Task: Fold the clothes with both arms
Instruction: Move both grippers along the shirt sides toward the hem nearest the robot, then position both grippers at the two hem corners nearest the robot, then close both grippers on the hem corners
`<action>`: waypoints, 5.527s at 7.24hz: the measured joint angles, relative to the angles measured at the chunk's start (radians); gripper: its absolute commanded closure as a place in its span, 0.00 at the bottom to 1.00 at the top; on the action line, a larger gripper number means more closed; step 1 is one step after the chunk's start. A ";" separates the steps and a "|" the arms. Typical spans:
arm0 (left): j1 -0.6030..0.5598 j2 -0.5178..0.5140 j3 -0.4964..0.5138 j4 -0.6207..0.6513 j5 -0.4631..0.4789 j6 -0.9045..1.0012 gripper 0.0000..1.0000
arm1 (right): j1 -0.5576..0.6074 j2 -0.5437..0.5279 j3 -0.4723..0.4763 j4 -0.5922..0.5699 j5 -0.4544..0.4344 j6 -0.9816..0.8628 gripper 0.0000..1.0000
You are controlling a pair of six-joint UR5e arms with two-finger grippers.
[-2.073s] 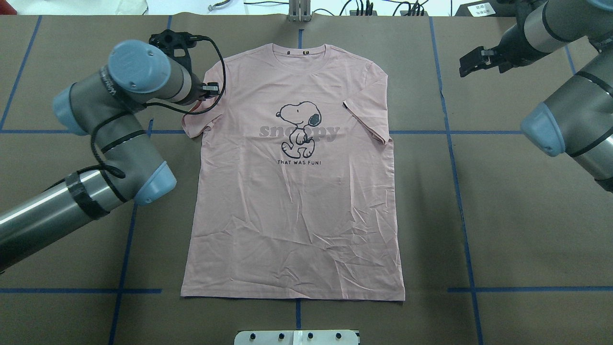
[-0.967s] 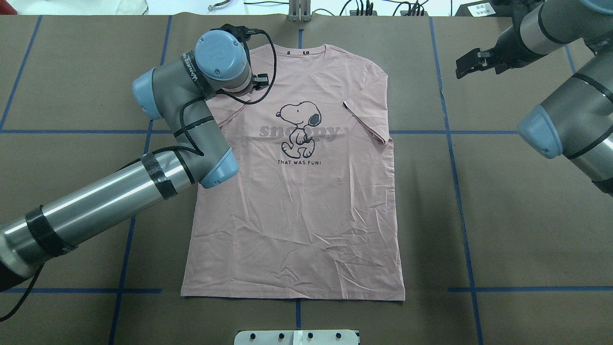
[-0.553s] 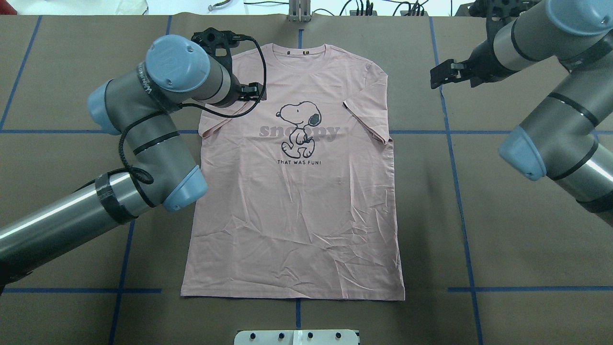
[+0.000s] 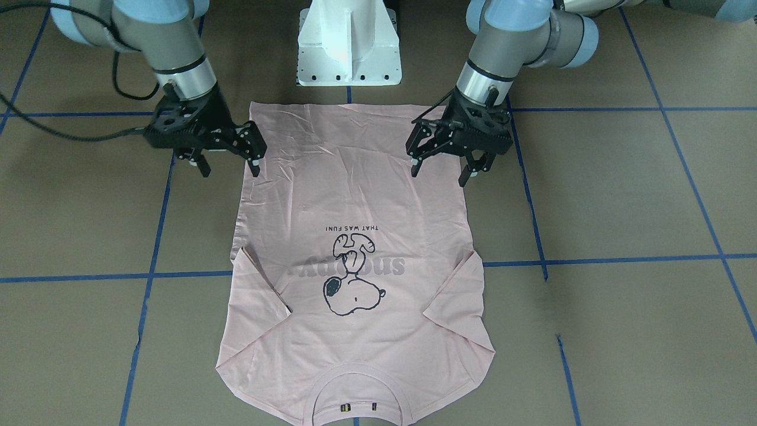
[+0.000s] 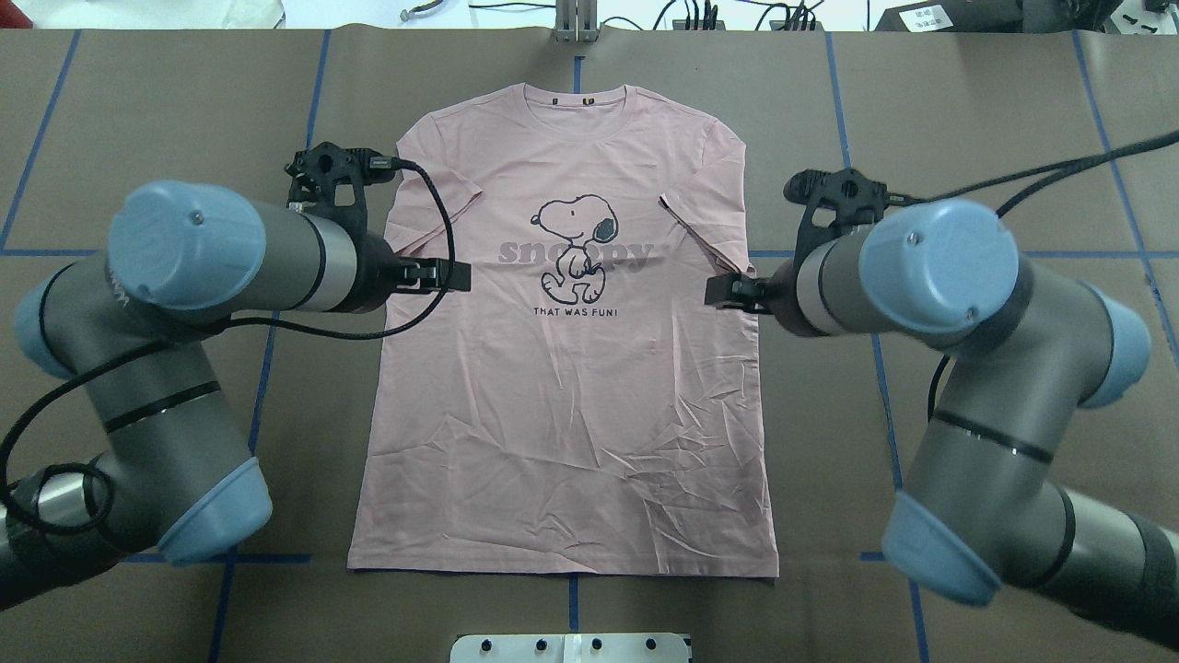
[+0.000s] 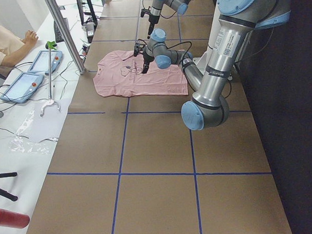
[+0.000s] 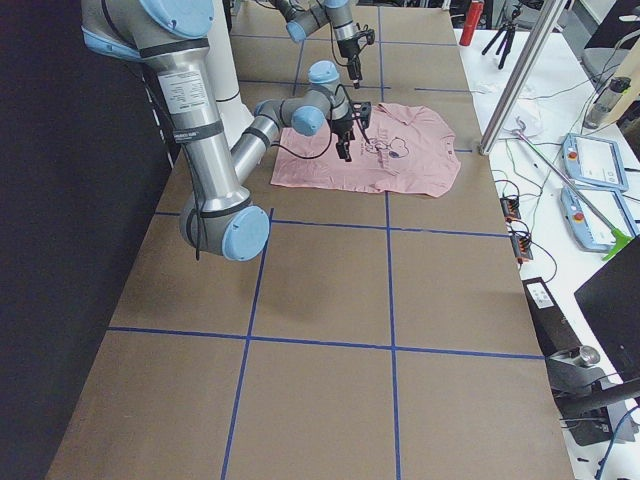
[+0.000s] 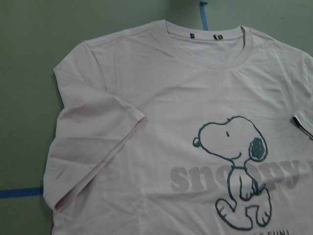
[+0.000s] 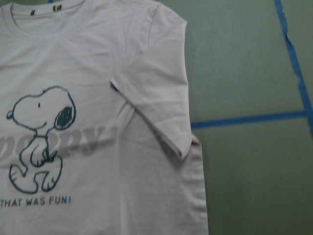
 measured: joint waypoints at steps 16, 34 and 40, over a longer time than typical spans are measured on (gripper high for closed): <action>0.425 0.332 -0.101 0.001 0.180 -0.322 0.85 | -0.336 -0.161 0.160 -0.023 -0.266 0.253 0.07; 0.447 0.318 -0.111 -0.001 0.177 -0.323 1.00 | -0.521 -0.215 0.050 -0.029 -0.401 0.392 0.57; 0.448 0.318 -0.111 -0.003 0.179 -0.323 1.00 | -0.532 -0.213 0.034 -0.029 -0.402 0.402 1.00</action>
